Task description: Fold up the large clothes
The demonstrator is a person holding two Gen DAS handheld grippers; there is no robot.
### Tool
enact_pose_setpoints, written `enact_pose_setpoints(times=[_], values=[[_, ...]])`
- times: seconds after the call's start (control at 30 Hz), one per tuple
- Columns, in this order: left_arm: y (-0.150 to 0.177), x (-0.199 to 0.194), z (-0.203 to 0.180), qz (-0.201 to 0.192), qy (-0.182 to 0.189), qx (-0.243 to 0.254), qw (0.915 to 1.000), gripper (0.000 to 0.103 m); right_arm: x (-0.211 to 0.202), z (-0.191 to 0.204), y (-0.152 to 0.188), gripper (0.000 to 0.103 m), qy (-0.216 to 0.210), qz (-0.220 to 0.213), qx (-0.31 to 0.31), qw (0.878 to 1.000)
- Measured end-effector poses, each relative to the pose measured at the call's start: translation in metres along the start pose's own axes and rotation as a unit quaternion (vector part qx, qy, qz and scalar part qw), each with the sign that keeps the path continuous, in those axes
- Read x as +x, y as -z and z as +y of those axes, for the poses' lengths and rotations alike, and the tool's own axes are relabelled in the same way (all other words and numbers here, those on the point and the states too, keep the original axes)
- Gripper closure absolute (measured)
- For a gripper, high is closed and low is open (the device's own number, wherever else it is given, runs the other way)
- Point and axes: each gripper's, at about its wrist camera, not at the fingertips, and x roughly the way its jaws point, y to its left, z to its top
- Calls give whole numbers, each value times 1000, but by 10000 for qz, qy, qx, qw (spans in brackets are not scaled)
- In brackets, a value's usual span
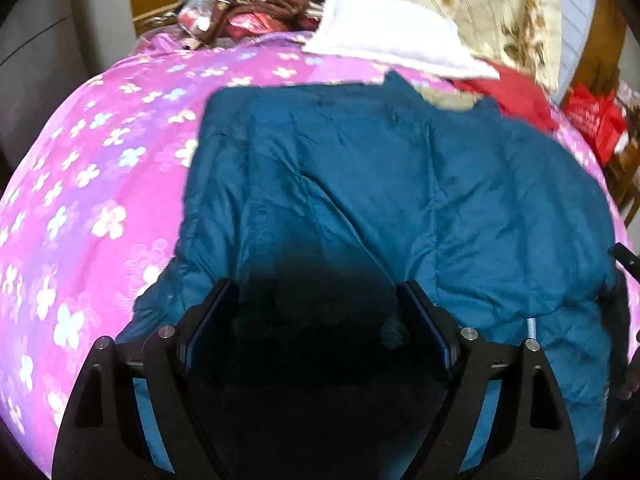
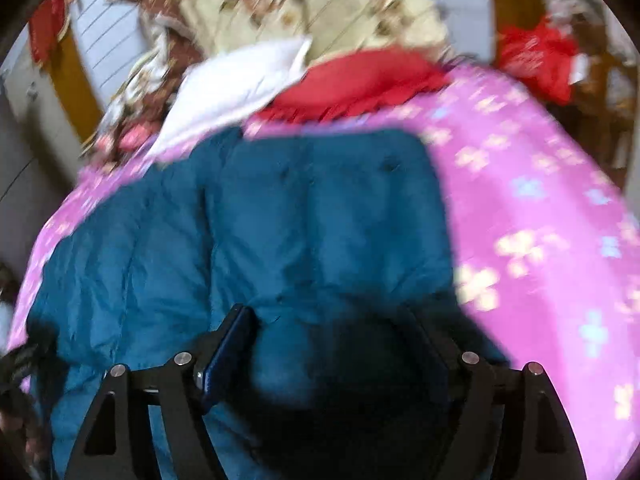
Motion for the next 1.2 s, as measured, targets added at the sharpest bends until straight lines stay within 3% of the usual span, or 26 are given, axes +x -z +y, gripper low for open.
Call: enact_pose_setpoints(times=[0.13, 0.17, 0.2, 0.27, 0.33, 0.37, 0.47, 0.53, 0.6, 0.7, 0.77, 0.8, 0.87, 0.97, 1.07, 1.1, 1.17, 1.2], values=[[-10, -16, 4, -454, -161, -192, 9987, 19, -34, 29, -13, 24, 194, -957, -245, 9949], [-12, -15, 4, -559, -211, -161, 9981, 19, -33, 33, -16, 10, 290, -1045, -253, 9938], [-14, -8, 2, -508, -206, -96, 9984, 19, -25, 35, -15, 0, 307, -972, -260, 9944], [-13, 14, 3, -143, -159, -71, 9997, 19, -5, 32, -8, 0, 29, -540, -226, 9983], [-8, 24, 3, -49, -170, 39, 9998, 17, 31, 20, 7, 0, -389, 375, 52, 9985], [-7, 21, 0, -37, -217, 82, 9997, 17, 33, 12, 9, 1, -377, 359, 158, 9985], [-8, 17, 4, 35, -179, -8, 9998, 17, 10, 15, -11, 5, -193, -78, 126, 9997], [-8, 18, 6, 29, -156, -44, 9999, 16, -15, 36, -30, 5, -539, -720, 0, 9960], [-8, 19, 7, 25, -145, -60, 9999, 16, -19, 60, -41, 5, -758, -959, -280, 9921], [-9, 21, 6, 41, -153, -63, 9999, 15, 20, 97, -53, 5, -919, -439, -667, 9926], [-8, 21, 6, 58, -96, -63, 9999, 10, 69, 105, -45, 0, -782, 524, -657, 9934], [-8, 21, 6, 84, -108, -47, 9999, 10, 79, 105, -40, 0, -703, 656, -761, 9924], [-8, 21, 5, 103, -122, -36, 9999, 10, 76, 107, -40, 0, -546, 729, -803, 9926], [-8, 21, 6, 128, -124, -64, 9998, 10, 52, 112, -50, 14, -450, 507, -590, 9960], [-8, 19, 7, 131, -101, -91, 9998, 10, 13, 135, -50, 12, -1144, -83, -539, 9919], [-8, 20, 8, 126, -91, -83, 9998, 10, 11, 144, -47, 5, -1296, -76, -620, 9896], [-7, 21, 8, 107, -77, -65, 9999, 10, 32, 170, -31, 0, -1087, 488, -1058, 9872], [-6, 21, 8, 102, -69, -47, 9999, 10, 49, 180, -19, 0, -764, 920, -1367, 9834]])
